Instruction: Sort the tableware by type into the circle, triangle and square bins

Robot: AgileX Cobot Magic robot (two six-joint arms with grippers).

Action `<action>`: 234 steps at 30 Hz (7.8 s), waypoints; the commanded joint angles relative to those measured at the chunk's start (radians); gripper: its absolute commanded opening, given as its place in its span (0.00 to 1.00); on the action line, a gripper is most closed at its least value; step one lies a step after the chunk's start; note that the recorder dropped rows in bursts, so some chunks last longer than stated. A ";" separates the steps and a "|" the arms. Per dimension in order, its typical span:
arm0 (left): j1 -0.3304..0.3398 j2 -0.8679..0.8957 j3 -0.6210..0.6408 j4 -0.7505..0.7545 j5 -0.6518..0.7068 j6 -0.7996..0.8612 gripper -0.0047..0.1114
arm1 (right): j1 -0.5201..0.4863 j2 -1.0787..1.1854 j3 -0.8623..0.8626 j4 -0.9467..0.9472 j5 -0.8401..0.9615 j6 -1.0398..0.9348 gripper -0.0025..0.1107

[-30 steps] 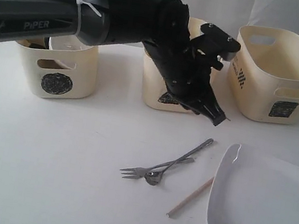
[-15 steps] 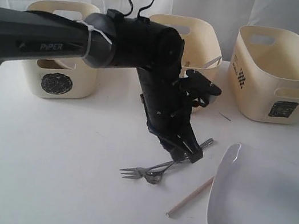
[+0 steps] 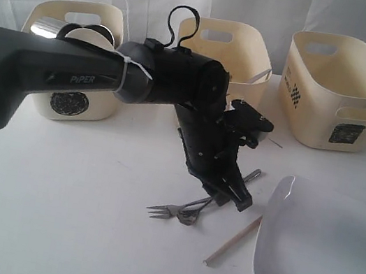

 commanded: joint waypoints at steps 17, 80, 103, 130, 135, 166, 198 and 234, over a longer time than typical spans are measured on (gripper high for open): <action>-0.005 0.000 0.007 -0.005 0.190 -0.007 0.38 | -0.003 -0.006 0.007 0.001 -0.002 -0.003 0.02; -0.071 -0.053 0.005 0.231 0.186 -0.081 0.38 | -0.003 -0.006 0.007 0.001 -0.002 -0.003 0.02; -0.071 0.018 0.005 0.171 0.204 -0.110 0.38 | -0.003 -0.006 0.007 0.001 -0.002 -0.003 0.02; -0.071 0.009 0.005 -0.029 0.196 -0.093 0.38 | -0.003 -0.006 0.007 0.001 -0.002 -0.003 0.02; -0.071 -0.047 0.004 0.025 0.159 -0.086 0.38 | -0.003 -0.006 0.007 0.001 -0.002 -0.003 0.02; -0.071 0.016 0.004 0.155 0.017 -0.183 0.38 | -0.003 -0.006 0.007 0.001 -0.002 -0.003 0.02; -0.117 0.018 0.004 0.166 -0.017 -0.321 0.38 | -0.003 -0.006 0.007 0.001 -0.002 -0.003 0.02; -0.121 0.053 0.004 0.255 -0.046 -0.428 0.38 | -0.003 -0.006 0.007 0.001 -0.002 -0.003 0.02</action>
